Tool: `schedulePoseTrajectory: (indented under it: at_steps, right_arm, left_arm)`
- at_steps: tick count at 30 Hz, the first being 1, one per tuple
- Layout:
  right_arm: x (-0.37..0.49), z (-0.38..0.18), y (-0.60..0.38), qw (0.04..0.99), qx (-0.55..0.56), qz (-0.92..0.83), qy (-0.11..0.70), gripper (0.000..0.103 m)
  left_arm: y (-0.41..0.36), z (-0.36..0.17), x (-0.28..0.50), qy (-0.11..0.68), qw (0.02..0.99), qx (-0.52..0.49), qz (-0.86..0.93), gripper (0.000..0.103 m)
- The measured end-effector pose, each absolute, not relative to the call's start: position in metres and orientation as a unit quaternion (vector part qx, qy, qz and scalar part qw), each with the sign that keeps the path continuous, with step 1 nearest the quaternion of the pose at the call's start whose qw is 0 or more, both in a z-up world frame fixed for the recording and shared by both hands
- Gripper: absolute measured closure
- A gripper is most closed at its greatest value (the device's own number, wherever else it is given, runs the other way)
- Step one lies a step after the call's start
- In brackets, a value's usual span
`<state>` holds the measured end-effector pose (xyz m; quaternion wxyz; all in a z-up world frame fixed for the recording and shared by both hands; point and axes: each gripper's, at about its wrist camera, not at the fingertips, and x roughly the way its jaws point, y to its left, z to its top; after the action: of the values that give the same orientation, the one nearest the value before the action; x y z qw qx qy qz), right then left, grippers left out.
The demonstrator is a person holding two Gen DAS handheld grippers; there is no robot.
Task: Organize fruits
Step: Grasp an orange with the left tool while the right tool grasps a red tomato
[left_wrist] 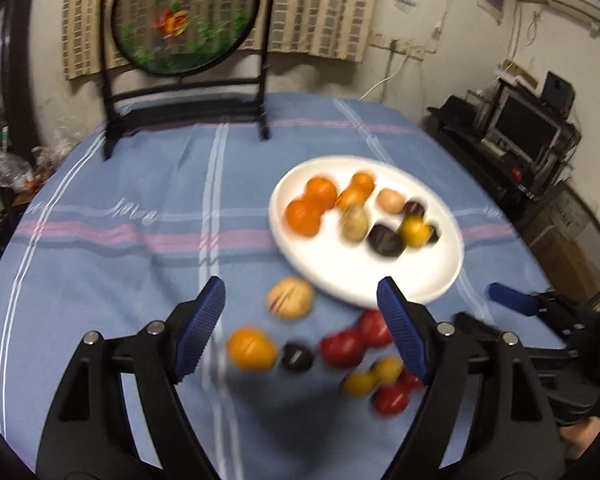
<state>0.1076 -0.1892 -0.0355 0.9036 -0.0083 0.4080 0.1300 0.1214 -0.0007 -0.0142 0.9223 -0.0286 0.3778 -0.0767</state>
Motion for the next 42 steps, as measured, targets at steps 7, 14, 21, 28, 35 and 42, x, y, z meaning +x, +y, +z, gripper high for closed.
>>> schedulePoseTrajectory:
  at_steps: [7,14,21,28,35,42]
  right_arm:
    - [0.071,-0.062,-0.176,0.892,-0.023,0.128,0.434,0.041]
    - [0.074,-0.08,-0.173,0.884,-0.016,0.141,0.446,0.041]
    - [0.084,-0.084,-0.165,0.881,-0.011,0.162,0.444,0.058]
    - [0.086,-0.079,-0.17,0.878,0.002,0.165,0.449,0.081]
    - [0.092,-0.083,-0.165,0.872,-0.004,0.172,0.459,0.078]
    - [0.105,-0.097,-0.166,0.869,-0.01,0.149,0.472,0.072]
  left_arm:
    - [0.036,-0.049,0.085,0.41,0.909,-0.042,-0.056,0.023]
    - [0.062,-0.06,0.073,0.423,0.903,-0.064,-0.042,0.023]
    - [0.069,-0.058,0.066,0.42,0.904,-0.069,-0.04,0.021]
    - [0.071,-0.052,0.064,0.416,0.906,-0.068,-0.039,0.02]
    - [0.069,-0.052,0.065,0.418,0.905,-0.068,-0.043,0.02]
    - [0.061,-0.056,0.077,0.424,0.903,-0.054,-0.049,0.02]
